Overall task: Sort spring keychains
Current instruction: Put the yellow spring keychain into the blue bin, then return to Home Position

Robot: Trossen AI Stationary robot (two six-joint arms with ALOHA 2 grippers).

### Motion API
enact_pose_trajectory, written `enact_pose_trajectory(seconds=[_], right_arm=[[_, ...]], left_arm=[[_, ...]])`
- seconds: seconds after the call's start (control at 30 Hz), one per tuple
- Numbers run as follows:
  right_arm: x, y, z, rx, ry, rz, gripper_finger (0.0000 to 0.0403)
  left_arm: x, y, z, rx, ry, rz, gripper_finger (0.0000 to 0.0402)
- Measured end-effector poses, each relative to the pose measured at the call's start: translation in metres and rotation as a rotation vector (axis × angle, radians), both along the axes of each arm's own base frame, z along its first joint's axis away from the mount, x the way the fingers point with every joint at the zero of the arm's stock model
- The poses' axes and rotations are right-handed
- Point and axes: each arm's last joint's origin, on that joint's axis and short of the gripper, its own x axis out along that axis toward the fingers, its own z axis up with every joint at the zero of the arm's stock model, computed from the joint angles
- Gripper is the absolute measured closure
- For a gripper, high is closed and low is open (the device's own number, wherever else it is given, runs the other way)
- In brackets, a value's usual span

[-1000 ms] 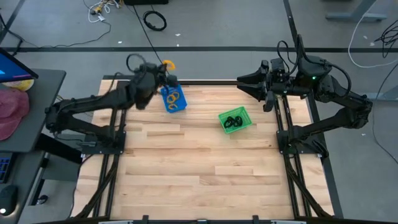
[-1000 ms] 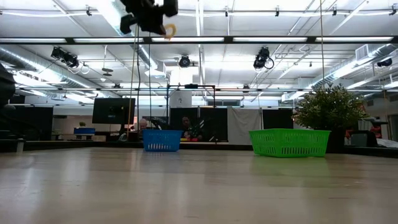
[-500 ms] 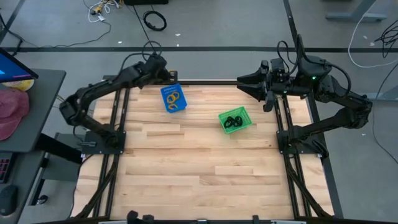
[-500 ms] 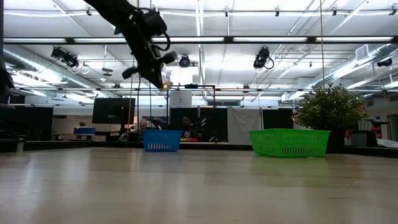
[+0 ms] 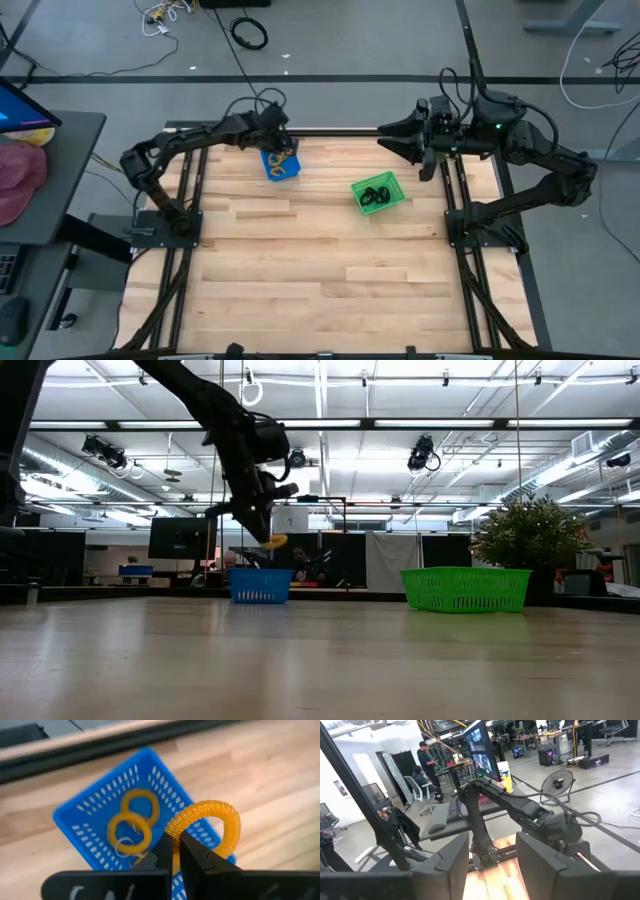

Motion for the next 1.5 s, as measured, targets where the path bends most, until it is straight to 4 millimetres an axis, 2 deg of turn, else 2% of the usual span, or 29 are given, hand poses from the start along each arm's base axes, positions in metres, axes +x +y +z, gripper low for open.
enact_pose_trajectory(seconds=[0.33,0.9,1.07,1.37,1.5], right_arm=[[0.003,0.0,-0.002,0.005,0.01,0.002,0.0239],[0.003,0.0,-0.002,0.004,0.009,0.003,0.0239],[0.003,0.0,-0.002,0.005,0.009,0.002,0.0239],[0.003,0.0,-0.002,0.004,0.009,0.003,0.0239],[0.003,0.0,-0.002,0.004,0.009,0.002,0.0239]], left_arm=[[0.009,-0.001,-0.036,-0.084,0.129,-0.052,0.0384],[0.011,-0.002,-0.04,-0.072,0.169,-0.093,0.038],[0.013,-0.005,-0.04,-0.071,0.168,-0.102,0.0353],[0.013,-0.006,-0.04,-0.064,0.173,-0.101,0.0278],[0.014,-0.007,-0.039,-0.054,0.176,-0.123,0.0263]])
